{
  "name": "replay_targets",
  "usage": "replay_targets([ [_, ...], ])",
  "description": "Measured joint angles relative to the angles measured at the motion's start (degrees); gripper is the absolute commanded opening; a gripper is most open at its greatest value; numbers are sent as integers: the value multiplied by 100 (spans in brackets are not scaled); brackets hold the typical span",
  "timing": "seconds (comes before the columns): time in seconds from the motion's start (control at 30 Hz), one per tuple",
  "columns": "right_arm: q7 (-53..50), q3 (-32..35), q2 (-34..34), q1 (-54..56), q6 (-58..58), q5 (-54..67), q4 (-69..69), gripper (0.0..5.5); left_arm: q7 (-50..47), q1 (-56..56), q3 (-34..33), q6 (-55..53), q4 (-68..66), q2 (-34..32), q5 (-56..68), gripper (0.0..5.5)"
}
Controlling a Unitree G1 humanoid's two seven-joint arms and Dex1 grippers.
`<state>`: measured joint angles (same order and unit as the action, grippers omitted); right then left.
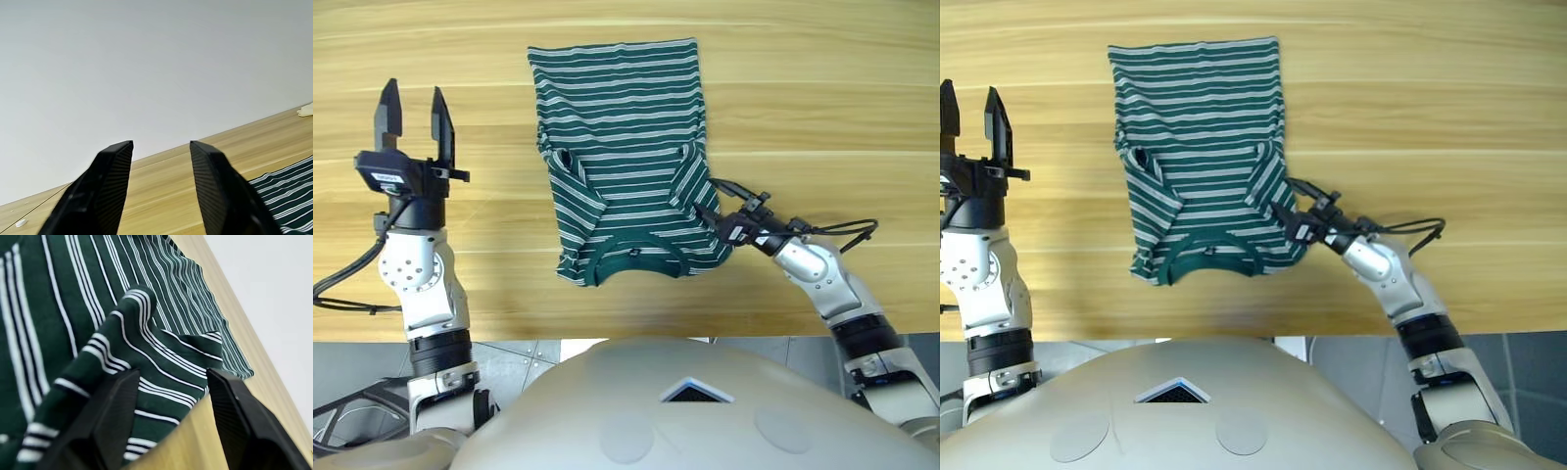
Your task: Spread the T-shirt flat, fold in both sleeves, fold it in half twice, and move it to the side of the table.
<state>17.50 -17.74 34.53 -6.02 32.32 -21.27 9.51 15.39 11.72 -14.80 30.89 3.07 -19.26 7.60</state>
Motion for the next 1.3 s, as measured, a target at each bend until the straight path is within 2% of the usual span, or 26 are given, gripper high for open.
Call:
replay_targets([
  [0.33,-1,-83,311,-140,189,-410,-262,252,187,-55,175,120,-327,-140,-276,218],
  [0.4,9,72,294,-254,341,47,-408,252,709,52,450,455,-453,-555,-479,218],
  [0.47,-102,559,185,-176,570,993,-872,252,1388,485,825,682,-624,-1290,-1121,218],
  [0.57,-188,1072,201,166,640,1320,-930,252,1813,1053,780,669,-598,-2033,-1521,218],
  [0.67,-202,1215,606,115,713,555,-565,252,2276,1582,692,575,-78,-2719,-1691,218],
  [0.77,-2,1116,1133,-342,784,-240,-211,252,2827,2051,1123,399,371,-3049,-1918,218],
  [0.9,317,914,1513,-749,866,-493,-153,252,3354,2031,1528,284,791,-3451,-1875,218],
  [1.07,372,811,1601,-729,864,-507,-146,252,3730,1443,2235,283,859,-3535,-1849,218],
  [1.3,374,811,1629,-835,767,-459,-269,252,3640,951,2553,295,521,-3433,-1747,218],
])
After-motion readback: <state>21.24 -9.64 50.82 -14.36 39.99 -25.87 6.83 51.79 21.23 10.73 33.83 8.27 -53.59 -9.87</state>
